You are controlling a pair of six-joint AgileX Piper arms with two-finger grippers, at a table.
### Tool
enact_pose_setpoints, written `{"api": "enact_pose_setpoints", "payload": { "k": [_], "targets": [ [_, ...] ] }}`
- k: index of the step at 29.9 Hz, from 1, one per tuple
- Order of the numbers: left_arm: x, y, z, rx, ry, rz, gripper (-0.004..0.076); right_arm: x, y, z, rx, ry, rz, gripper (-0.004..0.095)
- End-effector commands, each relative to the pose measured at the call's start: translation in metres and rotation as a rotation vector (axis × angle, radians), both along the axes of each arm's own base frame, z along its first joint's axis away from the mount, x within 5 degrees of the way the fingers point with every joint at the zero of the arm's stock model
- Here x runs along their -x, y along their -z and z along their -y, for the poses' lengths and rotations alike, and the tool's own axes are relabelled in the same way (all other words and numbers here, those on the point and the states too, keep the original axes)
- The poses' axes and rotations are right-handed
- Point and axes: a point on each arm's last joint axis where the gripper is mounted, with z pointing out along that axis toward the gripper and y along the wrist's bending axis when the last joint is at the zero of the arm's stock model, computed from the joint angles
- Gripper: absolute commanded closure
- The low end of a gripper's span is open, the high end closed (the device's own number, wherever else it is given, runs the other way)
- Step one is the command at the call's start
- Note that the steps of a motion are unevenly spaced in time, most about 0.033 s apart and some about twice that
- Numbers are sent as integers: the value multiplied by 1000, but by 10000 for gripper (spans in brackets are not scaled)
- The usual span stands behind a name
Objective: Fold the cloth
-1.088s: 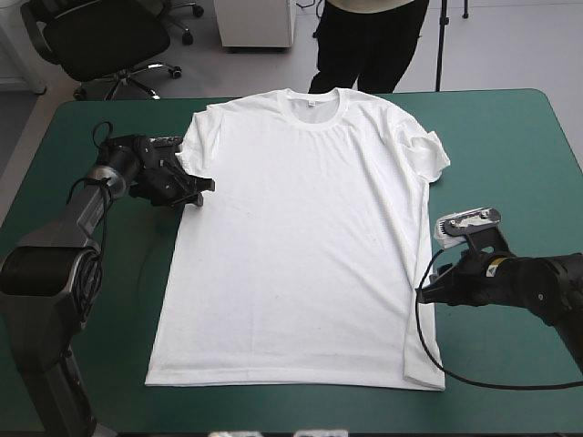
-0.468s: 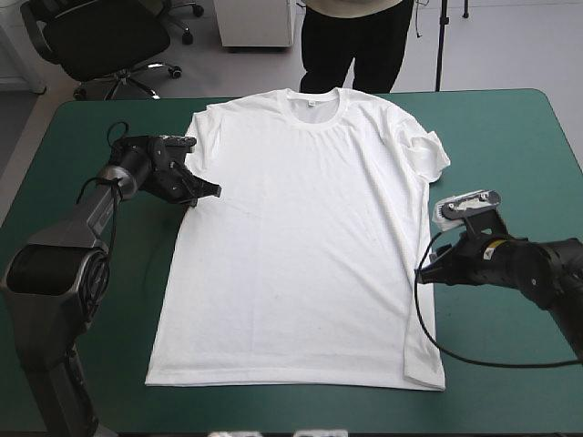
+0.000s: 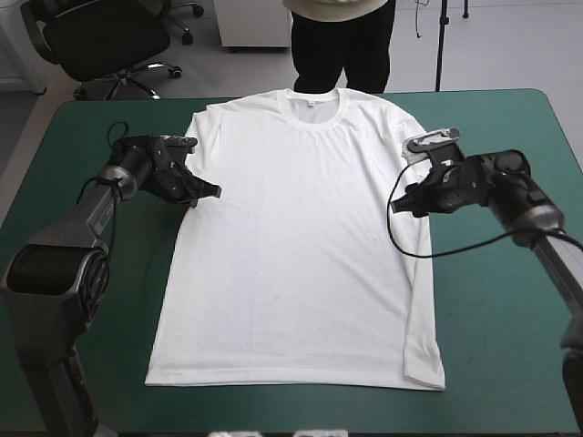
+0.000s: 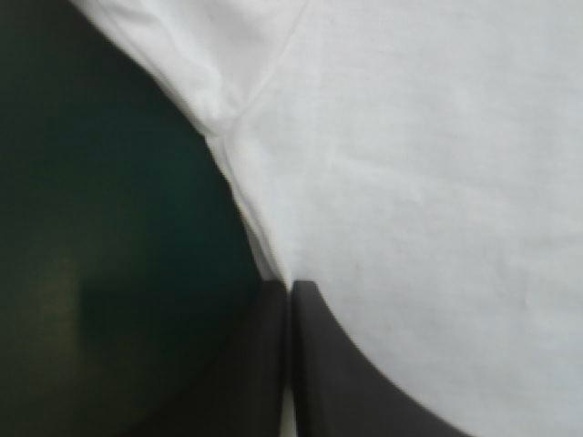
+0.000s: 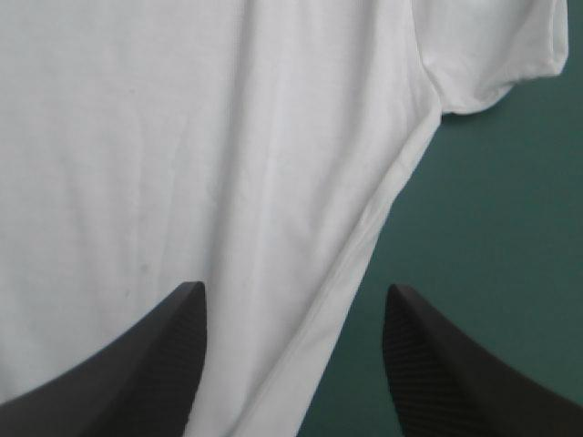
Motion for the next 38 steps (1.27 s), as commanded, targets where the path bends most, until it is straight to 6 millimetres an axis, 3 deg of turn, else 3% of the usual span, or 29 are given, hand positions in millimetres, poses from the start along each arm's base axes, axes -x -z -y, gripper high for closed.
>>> {"api": "enact_pose_setpoints", "payload": {
  "k": [1, 9, 19, 21, 27, 32, 38],
  "targets": [
    [8, -12, 9, 38, 18, -39, 741, -27, -11, -3, 1, 18, 78, 364],
    [10, -11, 9, 33, 31, -56, 741, -65, 33, 17, -4, 118, -49, 435],
    [8, -12, 9, 38, 27, -38, 741, -83, 79, 19, -3, 123, -149, 439],
    [8, -12, 9, 38, 26, -36, 741, -84, 84, 19, -2, 124, -165, 498],
    [6, -13, 9, 39, 23, -11, 741, -83, 84, 17, -2, 94, -172, 928],
    [5, -14, 8, 36, 22, -4, 741, -82, 80, 19, 18, 87, -161, 921],
    [7, -37, -7, 42, -14, 71, 741, -72, 44, 25, 21, 95, -67, 921]
  ]
}}
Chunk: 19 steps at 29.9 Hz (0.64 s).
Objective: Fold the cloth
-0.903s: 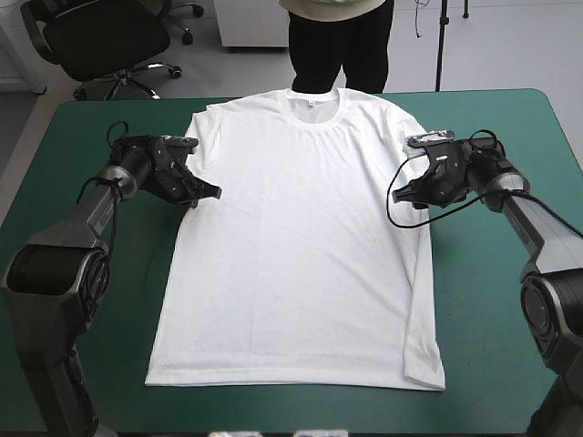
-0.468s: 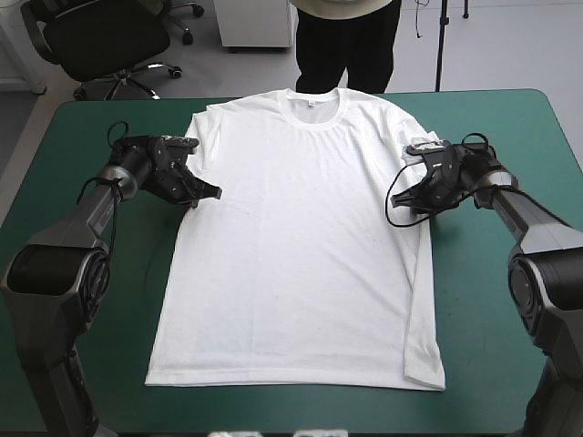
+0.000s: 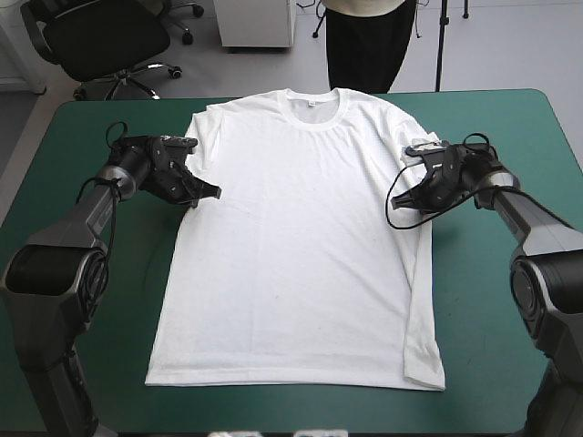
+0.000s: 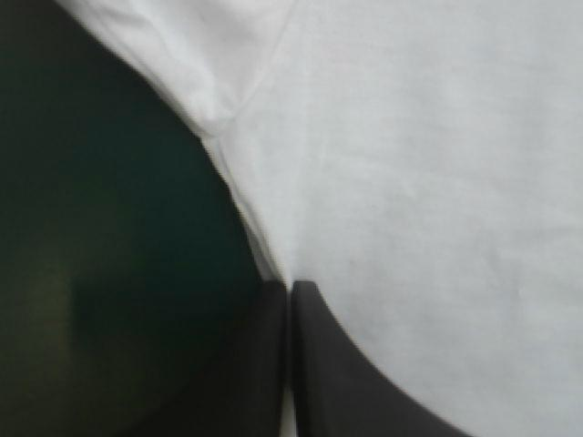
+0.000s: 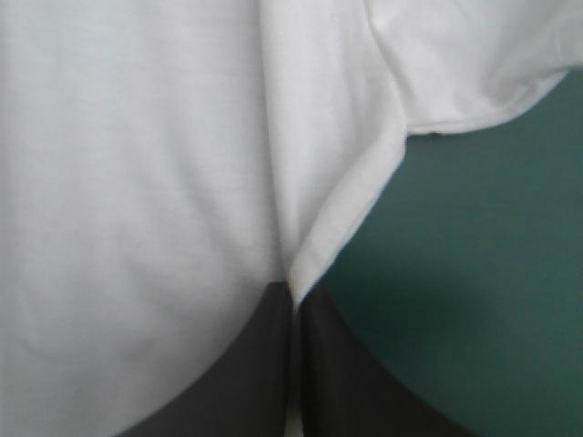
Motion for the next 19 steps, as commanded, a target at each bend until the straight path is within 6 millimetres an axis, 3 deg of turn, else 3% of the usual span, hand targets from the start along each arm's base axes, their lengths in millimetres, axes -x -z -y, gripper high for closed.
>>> {"api": "enact_pose_setpoints", "payload": {
  "k": [1, 9, 14, 19],
  "targets": [
    [8, -42, -7, 39, -31, 87, 741, 11, -58, 9, 3, 4, 161, 921],
    [36, -124, -37, 54, -98, 324, 741, 48, -136, 18, -13, 13, 371, 921],
    [73, -190, -38, 61, -78, 505, 741, 90, -195, 22, -28, 9, 556, 921],
    [114, -256, -34, 128, -61, 705, 741, 144, -259, 28, -36, -2, 768, 921]
  ]
}}
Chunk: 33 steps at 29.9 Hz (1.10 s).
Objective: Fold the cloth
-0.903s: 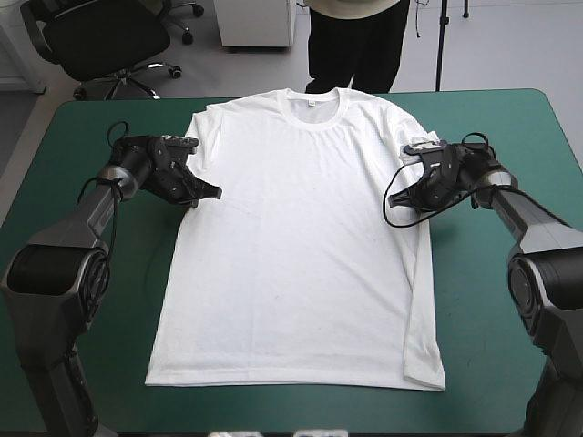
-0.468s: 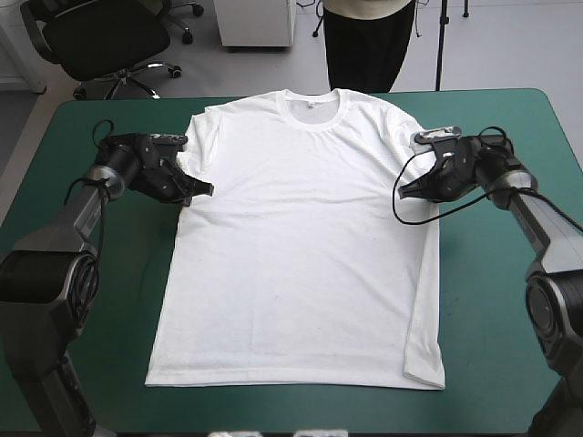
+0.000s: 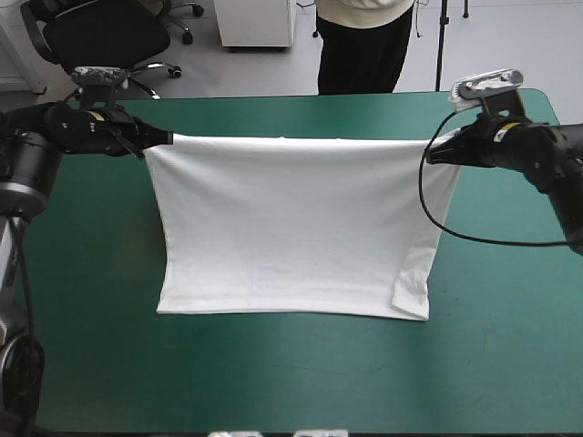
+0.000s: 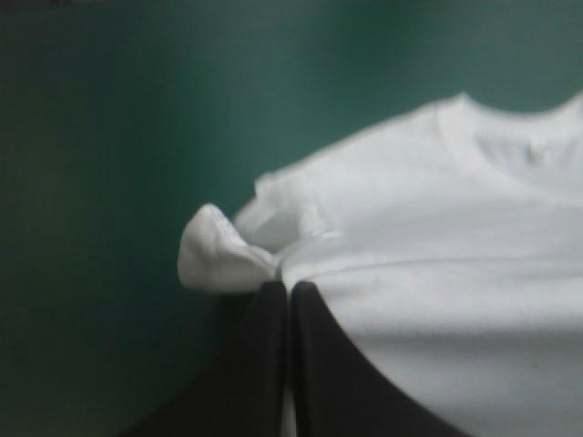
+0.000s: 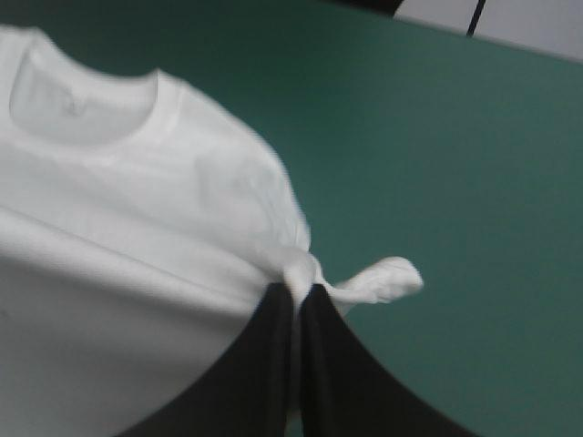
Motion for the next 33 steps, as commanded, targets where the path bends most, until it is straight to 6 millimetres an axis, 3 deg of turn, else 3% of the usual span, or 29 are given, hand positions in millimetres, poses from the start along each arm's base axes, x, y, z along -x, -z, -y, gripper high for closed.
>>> {"api": "enact_pose_setpoints", "payload": {
  "k": [1, 5, 8, 11, 14, 20, 27, 33],
  "targets": [
    [45, -79, 2, 56, 5, 287, 741, 51, -71, 9, 2, 5, 284, 921],
    [91, -130, 2, 66, 21, 460, 741, 92, -108, 13, 2, 0, 421, 921],
    [113, -147, 2, 48, 29, 530, 741, 112, -123, 15, -1, -1, 473, 921],
    [115, -148, 2, 49, 28, 539, 741, 121, -129, 16, 16, -8, 501, 921],
    [105, -142, 3, 58, 32, 506, 741, 115, -126, 15, 20, -8, 482, 921],
    [62, -118, 5, 98, 28, 430, 741, 71, -106, 11, 24, -10, 399, 921],
    [1, -83, 4, 118, -14, 421, 741, -5, -71, 4, 25, -3, 385, 926],
    [-17, -100, -5, 141, -120, 718, 741, -39, -75, 2, 26, 14, 645, 926]
  ]
}}
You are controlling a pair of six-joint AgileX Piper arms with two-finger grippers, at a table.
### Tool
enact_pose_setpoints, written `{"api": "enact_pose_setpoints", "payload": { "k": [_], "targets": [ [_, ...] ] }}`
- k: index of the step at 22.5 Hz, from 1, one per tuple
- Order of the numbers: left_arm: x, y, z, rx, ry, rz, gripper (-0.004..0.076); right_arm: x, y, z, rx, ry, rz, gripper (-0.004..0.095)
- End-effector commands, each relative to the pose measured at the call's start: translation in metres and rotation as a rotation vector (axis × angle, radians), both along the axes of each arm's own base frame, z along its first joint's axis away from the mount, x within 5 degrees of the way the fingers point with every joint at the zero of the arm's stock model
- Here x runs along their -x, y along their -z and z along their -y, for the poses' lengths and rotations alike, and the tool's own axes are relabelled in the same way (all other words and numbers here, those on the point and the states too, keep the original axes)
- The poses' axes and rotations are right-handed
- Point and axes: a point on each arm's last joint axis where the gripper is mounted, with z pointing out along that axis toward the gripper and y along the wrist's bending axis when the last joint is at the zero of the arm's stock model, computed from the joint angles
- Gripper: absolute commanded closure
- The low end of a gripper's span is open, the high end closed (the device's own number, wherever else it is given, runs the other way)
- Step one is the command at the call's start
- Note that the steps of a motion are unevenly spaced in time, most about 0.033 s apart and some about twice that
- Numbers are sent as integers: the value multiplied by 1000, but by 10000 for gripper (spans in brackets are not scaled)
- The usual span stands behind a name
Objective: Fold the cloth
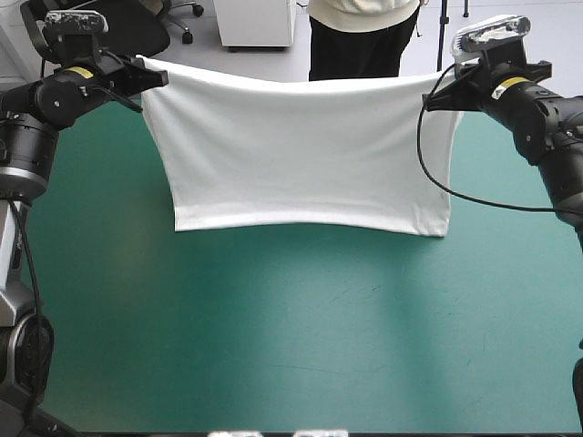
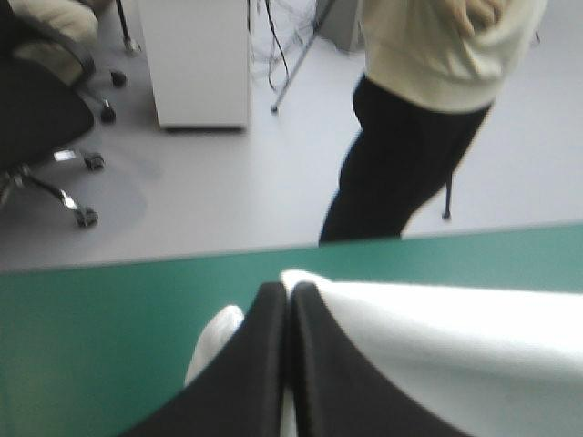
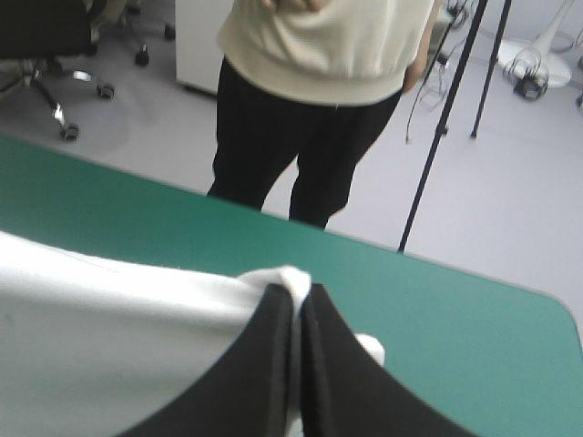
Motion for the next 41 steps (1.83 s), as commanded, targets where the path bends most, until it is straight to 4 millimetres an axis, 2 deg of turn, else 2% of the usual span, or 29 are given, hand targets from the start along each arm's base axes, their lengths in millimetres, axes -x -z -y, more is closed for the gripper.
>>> {"api": "enact_pose_setpoints", "payload": {
  "k": [1, 2, 4, 5, 6, 8, 10, 11, 12, 13, 15, 17, 23, 31, 35, 41],
  "targets": [
    [15, -56, -8, 71, -100, 384, 741, 3, -43, 5, 1, 22, 361, 926],
    [16, -66, -11, 102, -135, 482, 741, 1, -49, 5, -8, 26, 449, 926],
    [16, -71, -14, 92, -160, 546, 741, -2, -53, 5, -24, 30, 525, 925],
    [16, -70, -14, 75, -158, 546, 741, -3, -52, 5, -24, 30, 526, 925],
    [12, -62, -12, 49, -141, 493, 741, -7, -46, 5, -26, 29, 488, 925],
    [3, -41, -7, 41, -103, 374, 741, -14, -30, 4, -22, 26, 394, 926],
    [-4, -7, 1, 34, -86, 276, 741, -21, -3, 3, -12, 25, 302, 926],
    [-7, 21, 9, 26, -74, 210, 741, -25, 20, 3, -11, 24, 223, 925],
    [-8, 32, 13, 22, -68, 186, 741, -25, 29, 3, -10, 24, 192, 925],
    [-7, 54, 17, 16, -63, 137, 741, -25, 48, 2, -8, 23, 128, 926],
    [-3, 77, 24, -5, -42, 76, 741, -21, 68, 1, -3, 16, 56, 925],
    [8, 98, 32, -48, -7, 19, 741, -6, 86, 1, -2, 4, -19, 926],
    [55, 128, 29, -139, 74, -173, 741, 48, 124, 2, 30, -60, -267, 926],
    [110, 147, 10, -168, 71, -430, 741, 100, 145, -4, -25, -154, -531, 925],
    [127, 153, 6, -195, 65, -516, 741, 115, 154, -4, -9, -189, -643, 925],
    [144, 167, 3, -261, 91, -659, 741, 128, 172, -3, 2, -199, -773, 925]
  ]
}}
